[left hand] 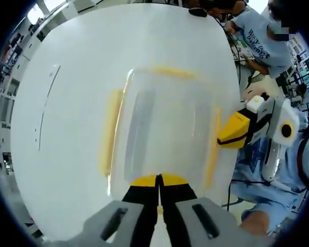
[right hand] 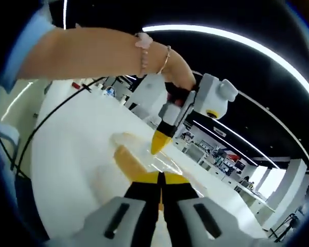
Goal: Snap each plastic latch of the storage box into its locked position after aligning the lid with the box until every specified latch is closed and the lid sits flush.
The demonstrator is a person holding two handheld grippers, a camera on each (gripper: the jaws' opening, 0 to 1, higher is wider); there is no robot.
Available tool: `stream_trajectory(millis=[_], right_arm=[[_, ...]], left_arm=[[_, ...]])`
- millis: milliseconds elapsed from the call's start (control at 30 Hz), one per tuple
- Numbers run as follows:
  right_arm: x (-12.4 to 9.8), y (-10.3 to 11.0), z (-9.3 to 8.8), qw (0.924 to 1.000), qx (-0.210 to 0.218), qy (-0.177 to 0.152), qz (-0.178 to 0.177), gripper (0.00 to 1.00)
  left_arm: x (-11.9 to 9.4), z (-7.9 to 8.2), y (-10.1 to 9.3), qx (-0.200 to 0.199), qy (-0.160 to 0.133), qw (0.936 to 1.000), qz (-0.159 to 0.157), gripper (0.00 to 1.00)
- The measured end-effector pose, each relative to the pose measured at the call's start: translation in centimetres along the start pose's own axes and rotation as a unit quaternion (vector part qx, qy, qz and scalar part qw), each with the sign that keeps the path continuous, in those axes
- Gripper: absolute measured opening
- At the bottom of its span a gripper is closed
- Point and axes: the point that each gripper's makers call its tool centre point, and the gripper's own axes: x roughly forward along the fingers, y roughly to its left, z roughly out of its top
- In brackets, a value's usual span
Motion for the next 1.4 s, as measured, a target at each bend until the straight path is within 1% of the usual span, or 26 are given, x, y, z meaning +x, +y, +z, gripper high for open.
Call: stream_trajectory(millis=[100, 167, 233, 267, 333, 367, 433, 600, 700, 867, 1067, 1100, 1200, 1333, 1400], right_arm=[[-0.8, 0.7, -0.3, 0.9998, -0.009, -0.007, -0.015, 0.0], [-1.1, 1.3, -0.8, 0.9997, -0.014, -0.005, -0.017, 0.0], [-1.0, 1.7, -1.0, 0.9997, -0.017, -0.002, -0.017, 0.0], [-1.0, 2.0, -1.3, 0.9995, -0.024, 0.001, -0.02, 0.0], [-1.1, 2.0, -1.4, 0.9995, -0.024, 0.004, -0.021, 0.0], [-1.1, 2.3, -1.6, 0.9996, -0.021, 0.008, -0.015, 0.0], [-1.1, 2.0, -1.7, 0.9995, -0.023, 0.008, -0.02, 0.0], [-1.4, 1.6, -2.0, 0.9993, -0.02, 0.021, -0.023, 0.0], [-1.5, 1.4, -2.2, 0.9988, -0.023, 0.034, -0.028, 0.0], [-1.8, 0.9, -2.5, 0.9982, -0.028, 0.04, -0.033, 0.0], [-2.0, 0.9, -2.6, 0.9971, -0.041, 0.05, -0.04, 0.0], [-2.1, 0.8, -2.6, 0.9969, -0.043, 0.051, -0.042, 0.0], [-2.3, 0.5, -2.7, 0.997, -0.04, 0.052, -0.041, 0.0], [-2.3, 0.4, -2.9, 0.9962, -0.05, 0.056, -0.044, 0.0], [-2.3, 0.2, -2.8, 0.9961, -0.052, 0.056, -0.043, 0.0]], left_arm=[[0.1, -0.1, -0.1, -0.006, -0.004, 1.0, -0.004, 0.0], [0.3, -0.2, -0.3, -0.005, -0.002, 1.0, -0.002, 0.0], [0.3, -0.2, -0.4, 0.005, 0.003, 1.0, 0.002, 0.0], [0.3, -0.1, -0.2, 0.006, 0.005, 1.0, 0.004, 0.0], [0.3, -0.1, -0.1, 0.004, 0.009, 0.9999, 0.006, 0.0], [0.3, -0.1, -0.1, 0.004, 0.011, 0.9999, 0.008, 0.0], [0.3, -0.2, -0.1, 0.004, 0.012, 0.9999, 0.009, 0.0], [0.2, -0.1, 0.4, -0.023, 0.004, 0.9997, 0.002, 0.0], [0.3, -0.2, 0.2, -0.028, -0.003, 0.9996, -0.002, 0.0], [0.4, -0.2, 0.1, -0.025, -0.004, 0.9997, 0.002, 0.0], [0.5, -0.1, 0.0, -0.02, 0.003, 0.9997, 0.01, 0.0], [0.5, -0.1, 0.0, -0.013, 0.01, 0.9998, 0.015, 0.0], [0.6, 0.0, 0.0, -0.006, 0.019, 0.9996, 0.019, 0.0], [0.7, 0.0, 0.2, -0.006, 0.03, 0.9993, 0.019, 0.0], [0.6, 0.0, 0.3, -0.009, 0.027, 0.9995, 0.014, 0.0]])
